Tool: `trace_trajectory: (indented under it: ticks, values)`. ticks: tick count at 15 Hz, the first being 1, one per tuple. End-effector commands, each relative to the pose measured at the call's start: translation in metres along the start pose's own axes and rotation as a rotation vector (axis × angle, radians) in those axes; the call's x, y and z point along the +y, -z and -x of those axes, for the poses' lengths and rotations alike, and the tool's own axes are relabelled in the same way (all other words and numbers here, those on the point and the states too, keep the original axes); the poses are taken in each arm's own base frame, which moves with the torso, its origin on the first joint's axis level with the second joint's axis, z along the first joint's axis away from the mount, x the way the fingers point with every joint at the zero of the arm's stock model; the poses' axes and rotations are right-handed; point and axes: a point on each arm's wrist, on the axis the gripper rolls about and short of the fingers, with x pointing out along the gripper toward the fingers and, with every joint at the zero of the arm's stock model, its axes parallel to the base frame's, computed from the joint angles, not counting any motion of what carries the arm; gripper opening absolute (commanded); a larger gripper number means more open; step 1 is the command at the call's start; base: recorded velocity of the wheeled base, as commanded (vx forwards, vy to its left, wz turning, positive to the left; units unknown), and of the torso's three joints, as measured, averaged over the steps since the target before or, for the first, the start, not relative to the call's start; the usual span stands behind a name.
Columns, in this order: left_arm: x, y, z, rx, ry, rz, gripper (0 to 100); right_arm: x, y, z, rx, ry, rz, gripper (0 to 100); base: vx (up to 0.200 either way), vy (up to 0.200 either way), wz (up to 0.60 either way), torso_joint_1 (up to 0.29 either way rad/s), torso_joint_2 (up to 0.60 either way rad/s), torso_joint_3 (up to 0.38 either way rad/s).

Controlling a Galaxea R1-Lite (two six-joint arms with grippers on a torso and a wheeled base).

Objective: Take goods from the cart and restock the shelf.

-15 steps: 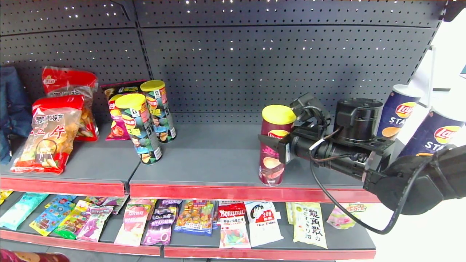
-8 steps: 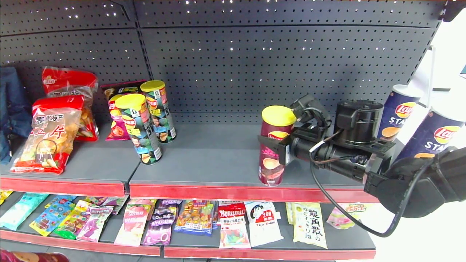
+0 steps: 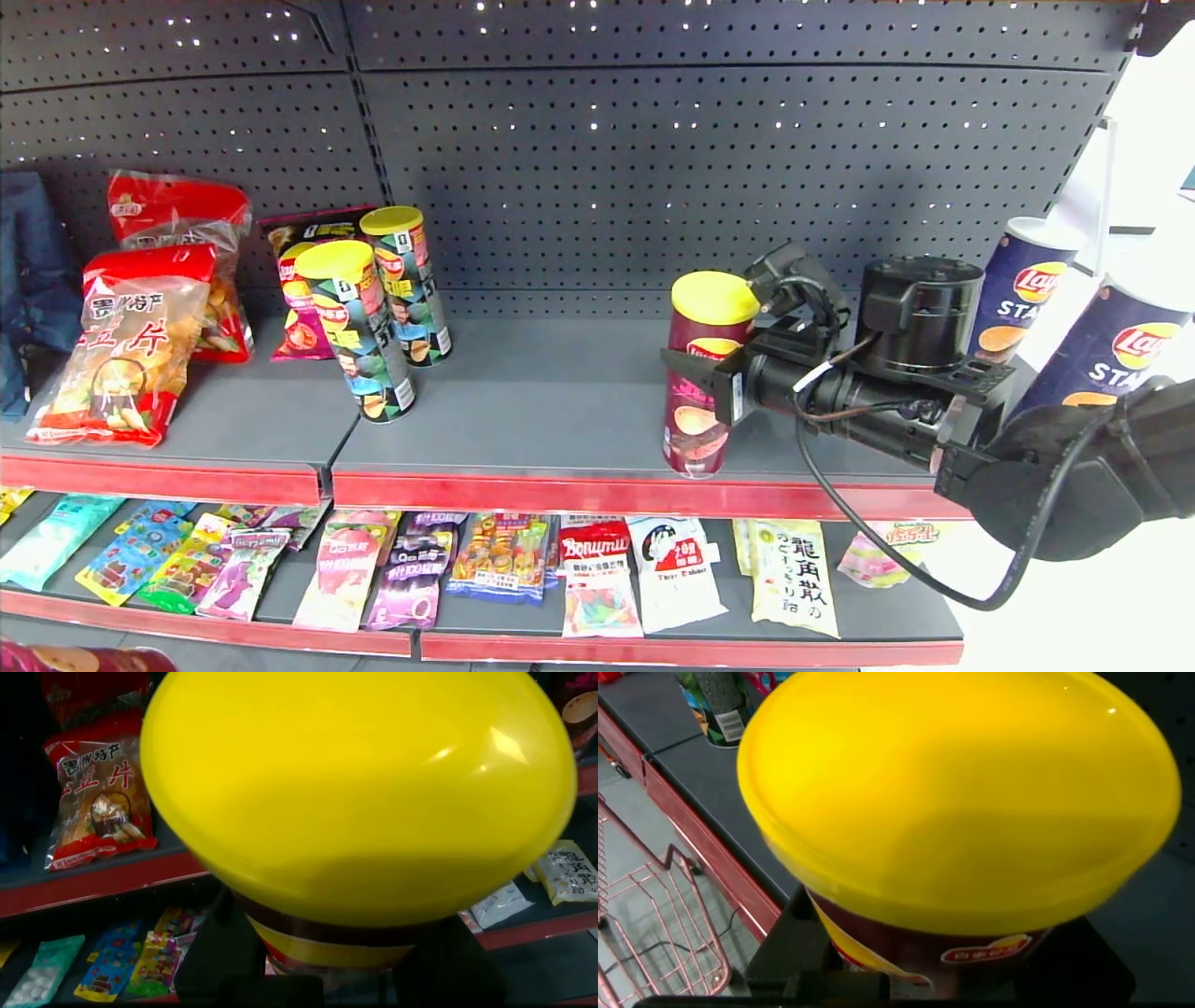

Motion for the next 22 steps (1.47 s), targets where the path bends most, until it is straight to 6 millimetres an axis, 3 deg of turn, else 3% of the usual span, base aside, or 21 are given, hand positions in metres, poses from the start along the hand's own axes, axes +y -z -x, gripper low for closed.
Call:
trace_trajectory:
  ticks: [1,2,3,7,12,17,20,22]
  values:
    - [0.0,0.0,0.0,0.0,-0.001,0.0,0,0.0,0.001,-0.001,0.002,-0.001,-0.001,0,0.0,0.0,0.0,0.0,0.0,0.0]
    - [0.0,0.0,0.0,0.0,0.001,0.0,0,0.0,0.001,-0.001,0.002,-0.001,-0.001,0,0.0,0.0,0.0,0.0,0.0,0.0]
    - [0.0,0.0,0.0,0.0,0.001,0.0,0,0.0,0.001,-0.001,0.003,-0.001,-0.001,100,0.0,0.0,0.0,0.0,0.0,0.0]
    - [0.0,0.0,0.0,0.001,0.001,0.0,0,0.001,-0.002,0.0,-0.007,-0.001,-0.003,100,0.0,0.0,0.0,0.0,0.0,0.0]
    - [0.0,0.0,0.0,0.001,0.001,0.0,0,0.005,0.0,0.026,0.01,0.014,-0.004,100,0.0,0.0,0.0,0.0,0.0,0.0]
    - [0.0,0.0,0.0,0.001,0.004,0.0,0,0.015,0.01,0.088,0.031,0.044,-0.005,100,0.0,0.0,0.0,0.0,0.0,0.0]
    - [0.0,0.0,-0.001,0.005,0.021,0.004,0,0.018,0.015,0.158,-0.019,0.195,0.008,100,0.0,0.0,0.0,0.0,0.0,0.0]
    - [0.0,-0.002,-0.002,0.005,0.055,0.007,0,0.018,0.037,0.216,-0.051,0.371,0.014,100,0.0,0.0,0.0,0.0,0.0,0.0]
